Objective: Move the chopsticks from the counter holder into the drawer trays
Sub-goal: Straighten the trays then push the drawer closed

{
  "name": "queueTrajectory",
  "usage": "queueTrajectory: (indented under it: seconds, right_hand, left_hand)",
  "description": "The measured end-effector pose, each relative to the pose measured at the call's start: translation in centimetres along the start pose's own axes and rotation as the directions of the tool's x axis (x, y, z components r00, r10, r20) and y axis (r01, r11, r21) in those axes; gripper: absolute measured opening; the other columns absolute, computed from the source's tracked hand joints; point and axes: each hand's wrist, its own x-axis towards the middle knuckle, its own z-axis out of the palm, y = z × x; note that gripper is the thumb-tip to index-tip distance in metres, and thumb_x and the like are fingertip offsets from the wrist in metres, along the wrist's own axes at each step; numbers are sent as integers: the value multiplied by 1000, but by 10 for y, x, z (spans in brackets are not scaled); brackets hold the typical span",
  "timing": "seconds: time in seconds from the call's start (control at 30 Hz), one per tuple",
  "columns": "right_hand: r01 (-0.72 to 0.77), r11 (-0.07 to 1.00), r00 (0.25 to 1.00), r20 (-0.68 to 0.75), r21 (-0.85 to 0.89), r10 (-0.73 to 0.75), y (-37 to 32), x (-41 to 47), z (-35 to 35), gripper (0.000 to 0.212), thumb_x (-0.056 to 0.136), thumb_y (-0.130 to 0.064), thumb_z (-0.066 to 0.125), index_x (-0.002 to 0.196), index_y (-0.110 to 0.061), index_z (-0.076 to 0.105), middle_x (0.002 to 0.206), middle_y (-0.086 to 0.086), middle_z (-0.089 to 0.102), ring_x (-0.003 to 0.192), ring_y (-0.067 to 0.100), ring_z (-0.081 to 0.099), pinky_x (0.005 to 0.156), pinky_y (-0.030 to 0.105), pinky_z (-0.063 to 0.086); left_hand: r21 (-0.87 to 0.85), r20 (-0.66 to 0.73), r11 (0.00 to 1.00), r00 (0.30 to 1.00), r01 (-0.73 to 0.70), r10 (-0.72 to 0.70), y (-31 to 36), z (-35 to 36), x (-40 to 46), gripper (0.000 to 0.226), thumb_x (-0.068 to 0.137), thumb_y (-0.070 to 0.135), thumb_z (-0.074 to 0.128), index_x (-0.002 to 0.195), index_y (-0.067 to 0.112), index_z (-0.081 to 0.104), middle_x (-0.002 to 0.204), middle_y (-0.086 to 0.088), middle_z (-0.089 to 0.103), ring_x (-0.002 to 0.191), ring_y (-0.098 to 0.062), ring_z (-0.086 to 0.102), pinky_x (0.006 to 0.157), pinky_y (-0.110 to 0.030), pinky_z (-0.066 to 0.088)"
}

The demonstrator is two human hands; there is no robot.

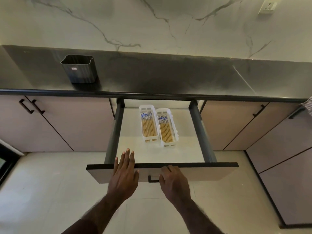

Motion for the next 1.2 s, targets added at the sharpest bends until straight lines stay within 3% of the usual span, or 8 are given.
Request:
queueTrajectory:
  seconds: [0.2, 0.43, 0.77, 0.83, 0.97, 1.2]
  right_hand:
    - [-56, 998, 987, 148, -41, 61, 14, -8, 26, 24, 92, -23, 58, 114, -16, 63, 104, 1, 69, 93, 16, 62, 74, 25, 52]
    - [-124, 989, 946, 290, -81, 143, 28, -7, 54, 26, 91, -17, 60, 117, -16, 61, 110, 4, 69, 99, 20, 64, 78, 27, 51]
    - [-63, 985, 940, 323, -161, 113, 39, -1, 83, 47, 87, -12, 67, 131, -6, 51, 124, 14, 63, 115, 27, 58, 106, 37, 43]
    - [-60, 983, 927, 355, -173, 119, 42, 3, 83, 41, 88, -14, 68, 126, -7, 56, 118, 13, 66, 109, 25, 62, 102, 37, 46]
    - [-57, 983, 913, 390, -174, 122, 45, 12, 79, 25, 89, -13, 66, 113, -7, 63, 102, 9, 71, 89, 19, 68, 80, 29, 53]
    - [-40, 985, 908, 405, -167, 106, 49, 30, 80, 22, 88, -17, 68, 108, -7, 66, 97, 8, 71, 86, 18, 69, 78, 29, 53]
  left_hand:
    - [4, 14, 1000, 1000, -2, 2, -1, 14, -14, 72, 100, 36, 36, 146, 13, -14, 156, -11, -21, 146, -28, -18, 118, -43, -11]
    - [29, -31, 999, 999, 34, -33, -3, 28, -21, 71, 94, 37, 33, 150, 8, 0, 159, -15, -9, 147, -31, -7, 120, -49, 3]
    - [32, -81, 993, 991, 110, -107, -11, 54, -26, 76, 95, 53, 12, 151, 3, 5, 160, -18, 1, 148, -34, 2, 116, -53, 12]
    - [13, -88, 991, 987, 135, -133, -12, 58, -24, 78, 93, 52, 21, 152, 5, 2, 161, -16, -2, 149, -30, -4, 118, -53, 11]
    - [2, -112, 988, 982, 151, -150, -15, 59, -18, 79, 91, 48, 26, 153, 8, -3, 162, -14, -6, 149, -26, -9, 118, -51, 8]
    - [35, -137, 988, 980, 151, -145, -21, 54, 4, 80, 92, 50, 26, 153, 9, -5, 162, -14, -7, 149, -26, -8, 119, -51, 7]
